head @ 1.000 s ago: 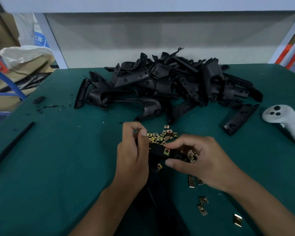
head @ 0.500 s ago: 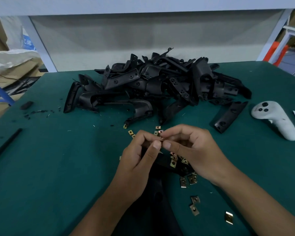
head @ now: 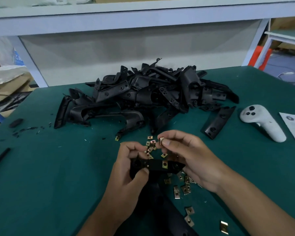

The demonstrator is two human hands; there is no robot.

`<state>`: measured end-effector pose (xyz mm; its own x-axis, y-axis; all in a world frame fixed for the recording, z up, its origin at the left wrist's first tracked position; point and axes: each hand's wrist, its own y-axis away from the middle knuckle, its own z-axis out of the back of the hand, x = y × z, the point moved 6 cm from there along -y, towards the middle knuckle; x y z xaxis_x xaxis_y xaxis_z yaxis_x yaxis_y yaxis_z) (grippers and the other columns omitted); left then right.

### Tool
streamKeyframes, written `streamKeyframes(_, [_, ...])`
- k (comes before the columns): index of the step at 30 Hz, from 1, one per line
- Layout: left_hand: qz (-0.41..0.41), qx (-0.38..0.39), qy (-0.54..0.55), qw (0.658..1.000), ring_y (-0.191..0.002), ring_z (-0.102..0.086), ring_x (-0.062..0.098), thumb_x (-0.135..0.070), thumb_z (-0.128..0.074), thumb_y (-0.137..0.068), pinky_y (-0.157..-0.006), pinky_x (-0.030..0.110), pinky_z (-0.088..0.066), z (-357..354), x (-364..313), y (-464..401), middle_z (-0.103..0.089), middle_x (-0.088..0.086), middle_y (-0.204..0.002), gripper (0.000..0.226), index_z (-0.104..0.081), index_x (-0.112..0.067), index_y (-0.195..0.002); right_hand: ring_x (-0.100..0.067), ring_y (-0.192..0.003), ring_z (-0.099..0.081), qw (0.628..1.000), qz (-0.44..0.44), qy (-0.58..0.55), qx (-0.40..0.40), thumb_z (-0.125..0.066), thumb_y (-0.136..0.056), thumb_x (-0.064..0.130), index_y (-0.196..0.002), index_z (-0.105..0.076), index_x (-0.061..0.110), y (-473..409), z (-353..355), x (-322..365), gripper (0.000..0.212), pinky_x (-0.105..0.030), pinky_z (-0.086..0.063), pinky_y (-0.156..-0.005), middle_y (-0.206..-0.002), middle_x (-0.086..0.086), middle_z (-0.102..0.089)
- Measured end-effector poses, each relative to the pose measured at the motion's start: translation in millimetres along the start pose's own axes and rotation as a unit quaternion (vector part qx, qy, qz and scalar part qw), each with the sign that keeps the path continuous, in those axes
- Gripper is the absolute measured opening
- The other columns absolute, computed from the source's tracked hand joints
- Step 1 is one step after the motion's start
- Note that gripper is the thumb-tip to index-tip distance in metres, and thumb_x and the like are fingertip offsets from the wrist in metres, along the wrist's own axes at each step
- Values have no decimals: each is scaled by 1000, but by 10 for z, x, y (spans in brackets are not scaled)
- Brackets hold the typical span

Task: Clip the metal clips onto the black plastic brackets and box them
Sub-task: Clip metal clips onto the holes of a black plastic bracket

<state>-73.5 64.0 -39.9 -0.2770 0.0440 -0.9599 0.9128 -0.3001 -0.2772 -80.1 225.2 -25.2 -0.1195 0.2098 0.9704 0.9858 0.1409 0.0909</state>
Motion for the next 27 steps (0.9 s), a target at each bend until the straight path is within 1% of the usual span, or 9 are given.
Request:
streamKeyframes(5, [-8,-19,-27,999,-84,-57,7,-30,-59,-78,-71,14,-47,26,-21,-12,-61,-5,-95,29,-57,-30,-107,-5,-87,-67,997,-28,-70,15,-76,-79,29,-95,-81,23,8,4,11,17,-19,-56,-75,-109,-4,-77])
streamKeyframes(7, [-3,-19,-33,999,-79,-58,7,-33,-64,-79,-70,17,-49,21,-21,-20,-63,-5,-91,28,-58,-30,-106,-6,-83,-65,995,-37,-84,22,-79,-83,27,-97,-78,18,5,10,6,17,-21,-56,-73,-102,0,-76])
streamKeyframes(9, [14,-23,-25,999,-75,-61,7,-37,-71,-78,-66,19,-51,19,-13,-35,-66,-6,-86,27,-62,-31,-103,-8,-76,-61,995,-36,-91,22,-80,-83,25,-91,-75,19,2,26,2,11,-22,-54,-69,-87,1,-68])
streamKeyframes(12, [43,-31,-8,999,-77,-68,15,-41,-82,-72,-69,25,-58,35,-5,-70,-72,3,-87,31,-70,-33,-100,-6,-71,-61,994,-12,-112,6,-79,-80,17,-87,-74,22,-8,70,25,11,-21,-54,-66,-82,4,-62])
streamKeyframes(15, [52,-25,1,998,-82,-74,23,-30,-92,-71,-70,27,-60,37,-21,-96,-76,8,-88,32,-76,-31,-99,-2,-73,-61,999,-1,-52,-4,-81,-71,26,-84,-78,27,-8,81,48,14,-17,-52,-71,-79,10,-63])
streamKeyframes(17, [52,-19,19,998,-84,-75,19,-21,-87,-66,-71,22,-59,40,-36,-104,-78,7,-90,36,-79,-27,-100,-2,-76,-63,1000,-4,1,-8,-82,-69,32,-85,-80,28,-8,79,48,17,-16,-53,-74,-78,10,-65])
streamKeyframes(20, [51,-19,21,998,-87,-74,18,-22,-85,-64,-75,21,-58,40,-53,-105,-79,7,-92,39,-80,-27,-102,-5,-77,-68,999,-17,36,-9,-82,-71,31,-87,-81,25,-1,87,28,17,-15,-54,-74,-78,8,-69])
streamKeyframes(24, [59,-5,41,997,-89,-75,17,-20,-84,-67,-74,19,-57,7,-55,-110,-79,6,-94,35,-78,-24,-101,-9,-82,-71,999,-32,40,-11,-79,-75,30,-91,-81,23,1,109,21,18,-17,-56,-77,-85,3,-75])
streamKeyframes(27, [62,-3,37,997,-90,-74,18,-22,-90,-70,-75,21,-57,8,-42,-109,-78,6,-94,35,-77,-25,-102,-10,-85,-71,998,-36,44,1,-76,-80,28,-95,-81,23,3,96,27,16,-18,-56,-78,-88,2,-75])
